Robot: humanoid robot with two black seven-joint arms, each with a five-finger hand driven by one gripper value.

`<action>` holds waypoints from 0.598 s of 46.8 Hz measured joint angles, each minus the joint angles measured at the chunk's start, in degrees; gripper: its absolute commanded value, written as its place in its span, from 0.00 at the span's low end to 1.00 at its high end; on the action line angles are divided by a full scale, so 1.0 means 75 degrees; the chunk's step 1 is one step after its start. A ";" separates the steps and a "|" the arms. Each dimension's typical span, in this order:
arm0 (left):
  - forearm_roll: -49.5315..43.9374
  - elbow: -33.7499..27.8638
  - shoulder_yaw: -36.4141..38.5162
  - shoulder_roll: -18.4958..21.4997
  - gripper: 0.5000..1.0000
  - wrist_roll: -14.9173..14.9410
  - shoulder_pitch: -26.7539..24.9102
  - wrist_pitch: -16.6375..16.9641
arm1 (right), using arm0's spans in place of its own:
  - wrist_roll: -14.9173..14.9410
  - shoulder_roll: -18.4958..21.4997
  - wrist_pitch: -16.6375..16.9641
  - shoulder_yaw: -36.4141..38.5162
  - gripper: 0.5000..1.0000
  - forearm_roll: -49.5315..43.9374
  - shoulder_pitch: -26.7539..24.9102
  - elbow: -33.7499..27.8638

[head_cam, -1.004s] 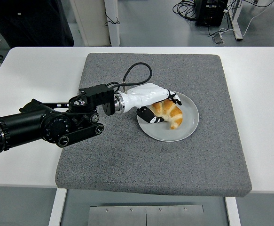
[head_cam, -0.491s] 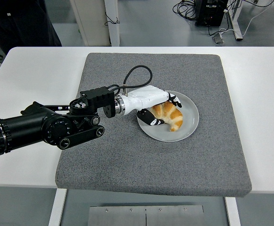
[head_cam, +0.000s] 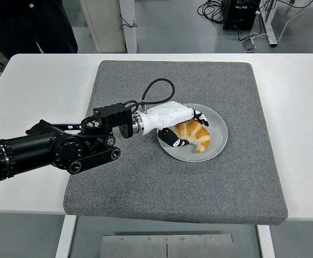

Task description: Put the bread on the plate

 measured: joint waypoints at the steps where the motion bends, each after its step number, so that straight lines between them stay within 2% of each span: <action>1: 0.0000 -0.0001 0.0000 0.0000 0.50 -0.0001 0.0006 0.0000 | 0.0000 0.0000 0.0000 0.0000 1.00 0.0000 -0.0002 0.0001; 4: -0.0004 -0.0002 -0.0005 0.0000 0.54 -0.0010 0.0008 0.0000 | 0.0000 0.0000 0.0000 0.0000 1.00 0.0002 0.0000 0.0001; 8: -0.0038 -0.0086 -0.0007 0.0001 0.67 -0.0059 0.0011 -0.0013 | -0.0001 0.0000 0.0000 0.0000 1.00 0.0002 -0.0001 0.0003; 13: -0.0050 -0.0239 -0.0009 0.0016 0.91 -0.0081 0.0055 -0.0034 | -0.0001 0.0000 0.0000 0.0000 1.00 0.0001 0.0001 0.0003; 20: -0.0055 -0.0602 -0.0020 0.0136 0.94 -0.0096 0.0136 -0.0119 | 0.0000 0.0000 0.0000 0.0000 1.00 -0.0001 0.0000 0.0005; 28: -0.0121 -0.0650 -0.0103 0.0174 0.94 -0.0097 0.0061 -0.0134 | 0.0001 0.0000 0.0000 0.0000 1.00 -0.0001 0.0000 0.0005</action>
